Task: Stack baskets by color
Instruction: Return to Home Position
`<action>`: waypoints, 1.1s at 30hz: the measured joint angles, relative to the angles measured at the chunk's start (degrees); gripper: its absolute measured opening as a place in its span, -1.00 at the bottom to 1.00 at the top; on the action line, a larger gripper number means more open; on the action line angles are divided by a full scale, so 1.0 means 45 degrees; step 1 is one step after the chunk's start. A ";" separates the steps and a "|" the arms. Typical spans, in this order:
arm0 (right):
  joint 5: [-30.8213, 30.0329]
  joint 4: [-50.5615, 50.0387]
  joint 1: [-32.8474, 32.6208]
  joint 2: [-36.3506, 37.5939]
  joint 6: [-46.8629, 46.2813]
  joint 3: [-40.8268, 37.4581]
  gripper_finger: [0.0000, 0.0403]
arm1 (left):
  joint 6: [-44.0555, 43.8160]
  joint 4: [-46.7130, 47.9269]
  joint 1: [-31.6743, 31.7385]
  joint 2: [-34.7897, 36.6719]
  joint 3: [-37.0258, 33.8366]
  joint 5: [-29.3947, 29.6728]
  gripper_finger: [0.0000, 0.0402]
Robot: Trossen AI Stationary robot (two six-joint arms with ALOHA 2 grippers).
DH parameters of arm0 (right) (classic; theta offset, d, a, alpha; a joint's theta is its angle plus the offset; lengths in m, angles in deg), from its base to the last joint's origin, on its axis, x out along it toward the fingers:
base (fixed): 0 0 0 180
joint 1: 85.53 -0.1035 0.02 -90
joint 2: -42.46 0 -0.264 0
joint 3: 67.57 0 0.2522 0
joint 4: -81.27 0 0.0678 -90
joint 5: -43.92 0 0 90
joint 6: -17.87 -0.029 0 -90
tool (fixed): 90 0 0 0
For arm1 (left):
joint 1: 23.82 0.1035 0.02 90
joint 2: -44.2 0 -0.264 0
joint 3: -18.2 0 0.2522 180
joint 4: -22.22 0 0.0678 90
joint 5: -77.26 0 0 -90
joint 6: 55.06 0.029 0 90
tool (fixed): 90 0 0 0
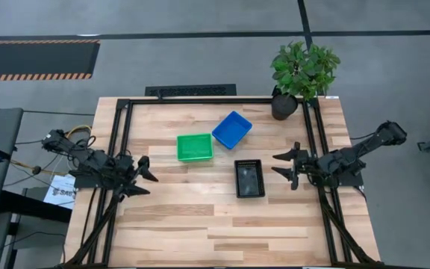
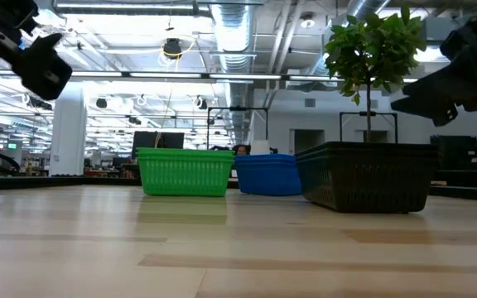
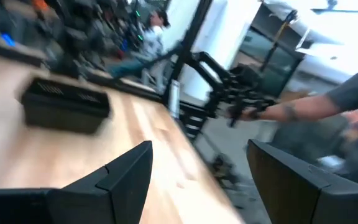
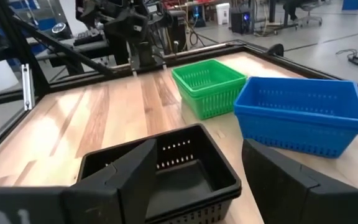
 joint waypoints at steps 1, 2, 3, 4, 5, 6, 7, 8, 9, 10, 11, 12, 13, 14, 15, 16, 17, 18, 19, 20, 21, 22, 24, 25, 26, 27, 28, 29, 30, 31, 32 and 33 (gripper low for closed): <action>0.0000 -0.0106 0.0000 0.0000 -0.0005 0.0011 0.29 | -0.0586 0.0025 -0.0028 0.0000 -0.0006 -0.0200 0.25; 0.0001 -0.0194 0.0000 -0.0001 -0.0010 0.0017 0.29 | -0.1071 0.0047 -0.0040 0.0000 -0.0008 -0.0310 0.25; 0.0005 -0.0265 0.0000 -0.0005 -0.0015 0.0025 0.29 | -0.1476 0.0066 -0.0038 0.0000 -0.0008 -0.0333 0.25; 0.0005 -0.0283 0.0000 -0.0005 -0.0015 0.0025 0.29 | -0.1807 0.0062 -0.0035 0.0000 -0.0008 -0.0329 0.25; 0.0005 -0.0283 0.0000 -0.0005 -0.0024 0.0025 0.29 | -0.2049 0.0065 -0.0035 0.0000 -0.0008 -0.0325 0.25; 0.0009 -0.0292 0.0000 -0.0005 -0.0029 0.0025 0.29 | -0.2201 0.0061 -0.0035 0.0000 -0.0008 -0.0325 0.25; 0.0012 -0.0302 0.0000 -0.0005 -0.0029 0.0025 0.29 | -0.2321 0.0065 -0.0035 0.0000 -0.0013 -0.0325 0.25; 0.0015 -0.0306 0.0000 -0.0005 -0.0029 0.0025 0.29 | -0.2349 0.0065 -0.0035 0.0000 -0.0013 -0.0325 0.25; 0.0015 -0.0311 0.0000 -0.0005 -0.0029 0.0025 0.29 | -0.2350 0.0062 -0.0035 0.0000 -0.0017 -0.0325 0.25; 0.0019 -0.0316 0.0000 -0.0005 -0.0029 0.0025 0.29 | -0.2343 0.0063 -0.0035 0.0000 -0.0018 -0.0325 0.25; 0.0022 -0.0324 0.0000 -0.0005 -0.0029 0.0025 0.29 | -0.2335 0.0062 -0.0035 0.0000 -0.0018 -0.0325 0.25; 0.0029 -0.0334 0.0000 -0.0005 -0.0029 0.0025 0.29 | -0.2323 0.0061 -0.0035 0.0000 -0.0018 -0.0325 0.25; 0.0029 -0.0343 0.0000 -0.0005 -0.0029 0.0025 0.29 | -0.2320 0.0061 -0.0035 0.0000 -0.0018 -0.0325 0.25; 0.0034 -0.0346 0.0000 -0.0005 -0.0029 0.0025 0.29 | -0.2322 0.0061 -0.0035 0.0000 -0.0018 -0.0325 0.25; 0.0034 -0.0346 0.0000 -0.0005 -0.0029 0.0025 0.29 | -0.2332 0.0061 -0.0035 0.0000 -0.0018 -0.0324 0.25; 0.0034 -0.0351 0.0000 -0.0005 -0.0027 0.0025 0.29 | -0.2345 0.0061 -0.0035 0.0000 -0.0019 -0.0320 0.25; 0.0034 -0.0356 0.0000 -0.0005 -0.0024 0.0025 0.29 | -0.2345 0.0061 -0.0035 0.0000 -0.0023 -0.0320 0.25; 0.0034 -0.0356 0.0000 -0.0005 -0.0024 0.0025 0.29 | -0.2345 0.0061 -0.0035 0.0000 -0.0023 -0.0320 0.25; 0.0034 -0.0361 0.0000 -0.0005 -0.0024 0.0025 0.29 | -0.2345 0.0061 -0.0035 0.0000 -0.0023 -0.0318 0.25; 0.0034 -0.0363 0.0000 -0.0005 -0.0024 0.0025 0.29 | -0.2345 0.0061 -0.0035 0.0000 -0.0023 -0.0315 0.25; 0.0035 -0.0366 0.0000 -0.0005 -0.0023 0.0025 0.29 | -0.2350 0.0061 -0.0035 0.0000 -0.0023 -0.0315 0.25; 0.0034 -0.0367 0.0000 -0.0005 -0.0021 0.0025 0.29 | -0.2353 0.0061 -0.0035 0.0000 -0.0023 -0.0315 0.25; 0.0034 -0.0371 0.0000 -0.0005 -0.0019 0.0025 0.29 | -0.2364 0.0061 -0.0035 0.0000 -0.0028 -0.0310 0.25; 0.0034 -0.0376 0.0000 -0.0005 -0.0019 0.0025 0.29 | -0.2369 0.0061 -0.0035 0.0000 -0.0028 -0.0310 0.25; 0.0034 -0.0376 0.0000 -0.0005 -0.0016 0.0020 0.29 | -0.2369 0.0061 -0.0035 0.0000 -0.0028 -0.0307 0.25; 0.0034 -0.0378 0.0000 -0.0005 -0.0015 0.0020 0.29 | -0.2374 0.0061 -0.0035 0.0000 -0.0028 -0.0305 0.25; 0.0034 -0.0377 0.0000 -0.0005 -0.0015 0.0020 0.29 | -0.2374 0.0061 -0.0035 0.0000 -0.0028 -0.0305 0.25; 0.0034 -0.0380 0.0000 -0.0005 -0.0015 0.0020 0.29 | -0.2374 0.0061 -0.0035 0.0000 -0.0028 -0.0305 0.25; 0.0039 -0.0380 0.0000 -0.0005 -0.0015 0.0020 0.29 | -0.2374 0.0061 -0.0035 0.0000 -0.0028 -0.0305 0.25; 0.0034 -0.0380 0.0000 -0.0005 -0.0010 0.0020 0.29 | -0.2374 0.0061 -0.0035 0.0000 -0.0028 -0.0305 0.25; 0.0034 -0.0385 0.0000 -0.0005 -0.0010 0.0017 0.29 | -0.2374 0.0061 -0.0035 0.0000 -0.0028 -0.0305 0.25; 0.0034 -0.0385 0.0000 -0.0005 -0.0010 0.0015 0.29 | -0.2374 0.0061 -0.0035 0.0000 -0.0028 -0.0305 0.25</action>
